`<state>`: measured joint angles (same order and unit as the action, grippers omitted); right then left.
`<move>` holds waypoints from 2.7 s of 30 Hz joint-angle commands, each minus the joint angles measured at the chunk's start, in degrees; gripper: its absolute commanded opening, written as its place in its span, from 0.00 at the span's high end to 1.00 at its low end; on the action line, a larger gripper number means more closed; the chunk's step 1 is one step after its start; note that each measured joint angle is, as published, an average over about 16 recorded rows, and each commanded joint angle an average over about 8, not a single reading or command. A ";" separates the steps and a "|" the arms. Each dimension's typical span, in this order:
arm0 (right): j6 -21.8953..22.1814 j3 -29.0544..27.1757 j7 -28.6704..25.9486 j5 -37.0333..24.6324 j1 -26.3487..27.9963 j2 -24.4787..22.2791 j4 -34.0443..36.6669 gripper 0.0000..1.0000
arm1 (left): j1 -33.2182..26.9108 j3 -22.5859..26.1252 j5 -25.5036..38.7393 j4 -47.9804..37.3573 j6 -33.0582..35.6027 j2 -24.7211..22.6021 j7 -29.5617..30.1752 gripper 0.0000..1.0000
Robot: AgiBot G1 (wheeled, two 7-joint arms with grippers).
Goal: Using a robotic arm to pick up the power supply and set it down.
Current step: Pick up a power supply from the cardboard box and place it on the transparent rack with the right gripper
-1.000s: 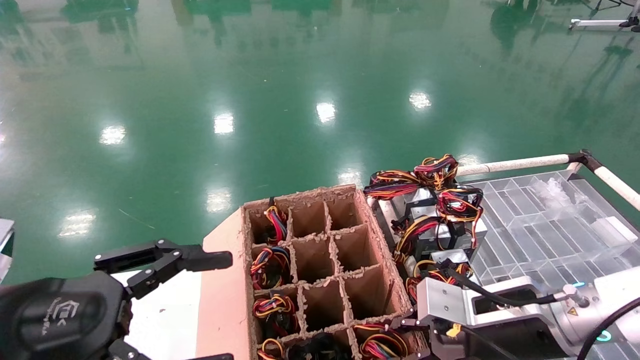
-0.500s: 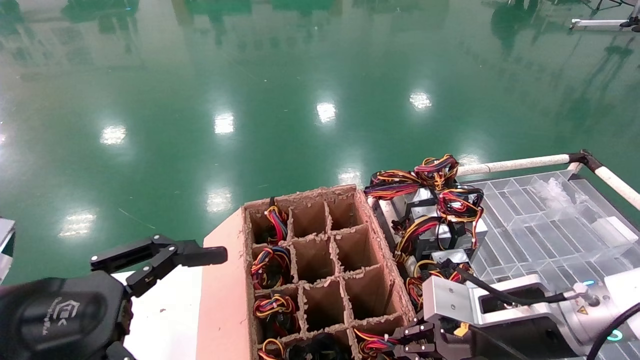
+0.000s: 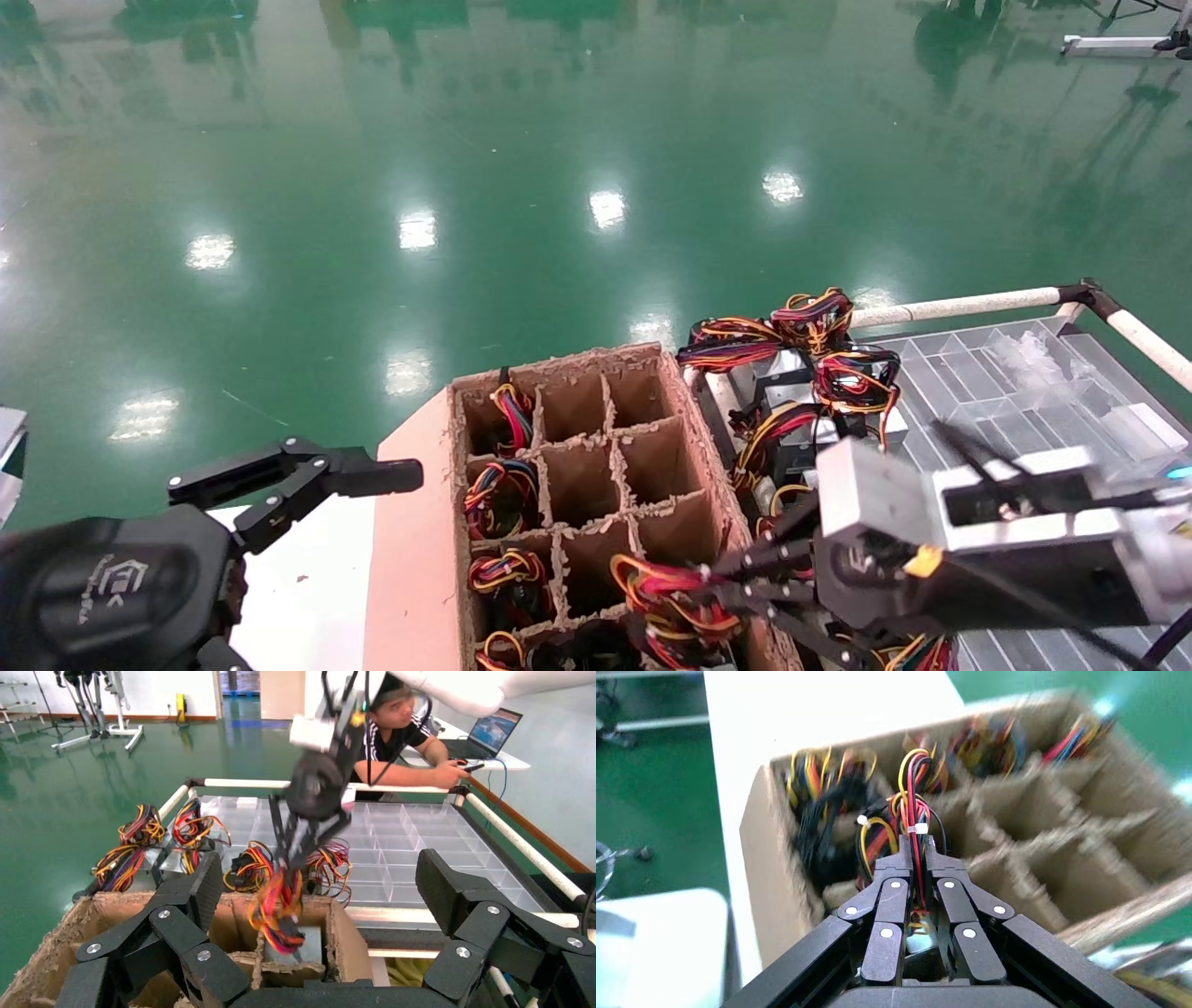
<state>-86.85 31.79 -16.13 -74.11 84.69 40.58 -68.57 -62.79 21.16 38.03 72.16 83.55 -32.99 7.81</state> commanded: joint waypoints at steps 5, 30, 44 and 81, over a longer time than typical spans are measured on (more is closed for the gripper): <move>0.97 -3.10 -0.30 3.89 1.87 -1.67 -2.89 1.00 | 0.00 0.00 0.00 0.00 0.00 0.00 0.00 0.00; -4.01 -6.02 12.33 2.60 26.80 -6.52 8.79 1.00 | 0.00 0.01 -0.01 0.00 0.00 0.00 -0.01 0.00; -4.44 7.44 19.17 1.40 35.39 -14.71 16.57 1.00 | 0.00 0.02 -0.01 0.00 -0.01 0.01 -0.01 0.00; -2.89 25.88 33.68 7.13 30.30 -10.16 41.68 1.00 | -0.01 0.03 -0.02 0.00 -0.01 0.01 -0.02 0.00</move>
<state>-89.78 57.51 17.69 -66.89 114.84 30.45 -26.72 -62.80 21.19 38.01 72.16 83.54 -32.98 7.79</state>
